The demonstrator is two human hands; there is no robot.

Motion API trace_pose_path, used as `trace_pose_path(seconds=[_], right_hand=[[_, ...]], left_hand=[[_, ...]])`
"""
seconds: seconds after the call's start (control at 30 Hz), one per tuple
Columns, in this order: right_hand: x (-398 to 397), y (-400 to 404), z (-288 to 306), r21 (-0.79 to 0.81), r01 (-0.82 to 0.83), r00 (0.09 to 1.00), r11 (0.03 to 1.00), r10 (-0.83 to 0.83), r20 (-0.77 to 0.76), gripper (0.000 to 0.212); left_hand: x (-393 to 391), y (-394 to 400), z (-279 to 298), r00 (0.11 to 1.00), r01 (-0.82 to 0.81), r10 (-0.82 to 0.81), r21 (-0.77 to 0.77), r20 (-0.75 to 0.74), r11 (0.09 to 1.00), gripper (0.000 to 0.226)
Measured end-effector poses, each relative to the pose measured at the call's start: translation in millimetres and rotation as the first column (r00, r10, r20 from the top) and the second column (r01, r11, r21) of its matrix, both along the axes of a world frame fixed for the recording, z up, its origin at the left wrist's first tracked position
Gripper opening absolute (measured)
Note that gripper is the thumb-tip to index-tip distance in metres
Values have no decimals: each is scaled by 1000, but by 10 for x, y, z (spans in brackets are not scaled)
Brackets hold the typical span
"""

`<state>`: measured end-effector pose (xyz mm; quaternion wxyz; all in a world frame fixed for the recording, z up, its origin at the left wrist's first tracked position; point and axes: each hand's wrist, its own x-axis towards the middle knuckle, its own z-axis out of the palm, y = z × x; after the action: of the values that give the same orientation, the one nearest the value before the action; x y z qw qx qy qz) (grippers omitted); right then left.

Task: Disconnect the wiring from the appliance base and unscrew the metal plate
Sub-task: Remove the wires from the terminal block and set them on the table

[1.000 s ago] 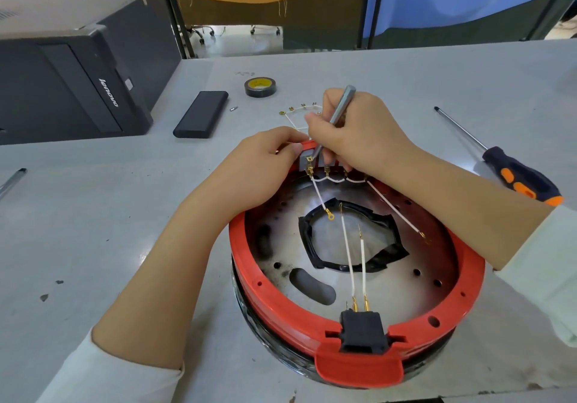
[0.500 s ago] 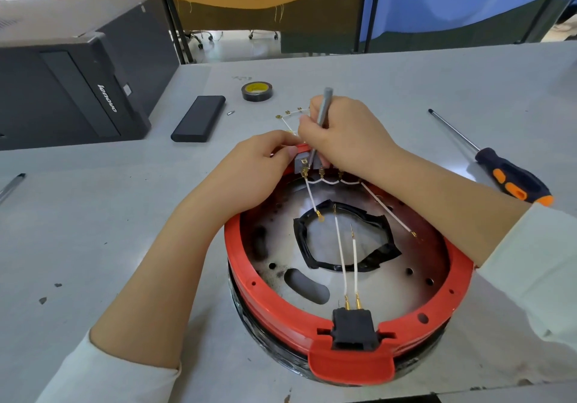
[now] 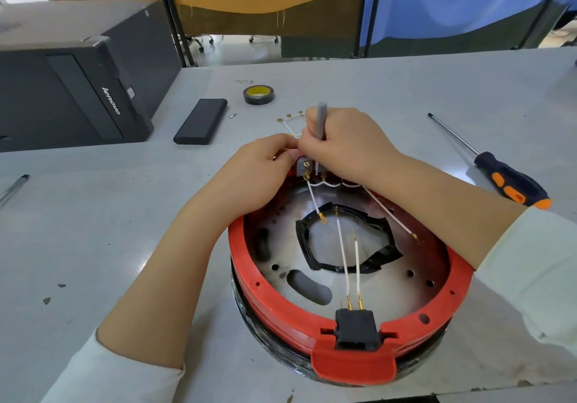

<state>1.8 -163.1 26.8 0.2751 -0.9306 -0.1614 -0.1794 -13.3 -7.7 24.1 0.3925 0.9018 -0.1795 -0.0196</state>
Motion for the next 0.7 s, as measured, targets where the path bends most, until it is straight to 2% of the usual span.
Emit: trace_pose_path(seconds=[0.03,0.07,0.17,0.23,0.33,0.47,0.7], right_hand=[[-2,-4,-9,-28,5,1000,1000,-5,7,37],[-2,-19,-15,11,-1,1000,1000,1,10,38],[-10,-77,-5,255,-82,996,963,70,56,40],[-48,-71,9,282,-163,981,945,125,150,42],[-128,-5,28,150,-255,950,955,219,221,38],[-196,39,49,-85,-196,940,977,211,267,31],[-234,67,65,-219,-167,951,961,215,221,27]], left_hand=[[1,1,1,1000,-2,2,6,2,1000,23],[1,2,2,1000,-4,4,7,1,1000,22],[2,3,-2,1000,-5,5,2,-14,1000,26],[-4,4,2,1000,-4,4,0,-13,1000,28],[-4,0,4,1000,3,-3,-7,0,1000,26],[22,3,-5,1000,-3,3,39,19,999,23],[23,21,-6,1000,-8,8,13,29,1000,28]])
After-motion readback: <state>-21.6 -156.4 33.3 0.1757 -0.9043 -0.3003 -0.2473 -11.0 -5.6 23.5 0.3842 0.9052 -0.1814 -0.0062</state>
